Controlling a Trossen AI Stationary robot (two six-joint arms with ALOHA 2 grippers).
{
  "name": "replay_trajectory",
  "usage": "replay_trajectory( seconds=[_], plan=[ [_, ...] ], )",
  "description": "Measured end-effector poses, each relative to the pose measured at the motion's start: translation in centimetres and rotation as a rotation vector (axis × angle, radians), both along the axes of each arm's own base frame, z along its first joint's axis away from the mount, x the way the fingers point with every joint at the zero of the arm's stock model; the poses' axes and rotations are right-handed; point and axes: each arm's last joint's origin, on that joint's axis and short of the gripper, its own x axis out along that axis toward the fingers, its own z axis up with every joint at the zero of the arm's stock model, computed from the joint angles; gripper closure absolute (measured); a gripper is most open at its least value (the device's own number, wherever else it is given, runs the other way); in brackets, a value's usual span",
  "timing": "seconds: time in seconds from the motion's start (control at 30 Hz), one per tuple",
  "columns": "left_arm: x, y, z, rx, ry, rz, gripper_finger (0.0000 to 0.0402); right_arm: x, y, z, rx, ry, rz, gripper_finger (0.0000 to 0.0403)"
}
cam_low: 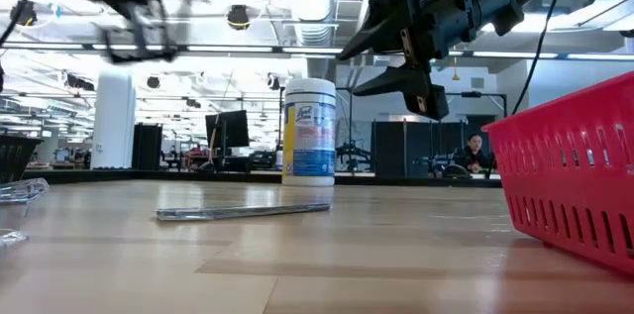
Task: Pick & Place Travel size toiletries
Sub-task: Put the black hairbrush into the orange bin
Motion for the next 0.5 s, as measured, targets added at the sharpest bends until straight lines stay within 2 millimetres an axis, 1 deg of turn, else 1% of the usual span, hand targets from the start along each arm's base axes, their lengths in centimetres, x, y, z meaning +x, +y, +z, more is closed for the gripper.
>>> replay_trajectory(
  seconds=[0.07, 0.17, 0.33, 0.5],
  plan=[
    [-1.3, -0.8, 0.6, 0.007, 0.041, -0.038, 0.0378, 0.0, 0.0, 0.0, -0.002, -0.005, 0.001, 0.0225],
    [-3.4, -2.0, 0.8, 0.03, 0.142, -0.102, 0.0377, 0.0, -0.3, 0.0, -0.003, -0.005, -0.007, 0.0231],
    [-6.1, -4.1, 0.2, 0.09, 0.317, -0.218, 0.0378, 0.1, -0.8, 0.1, -0.002, -0.011, -0.025, 0.0241],
    [-7.8, -6.2, -0.7, 0.178, 0.387, -0.315, 0.0377, 0.1, -1.1, 0.1, -0.002, -0.014, -0.032, 0.0246]
  ],
)
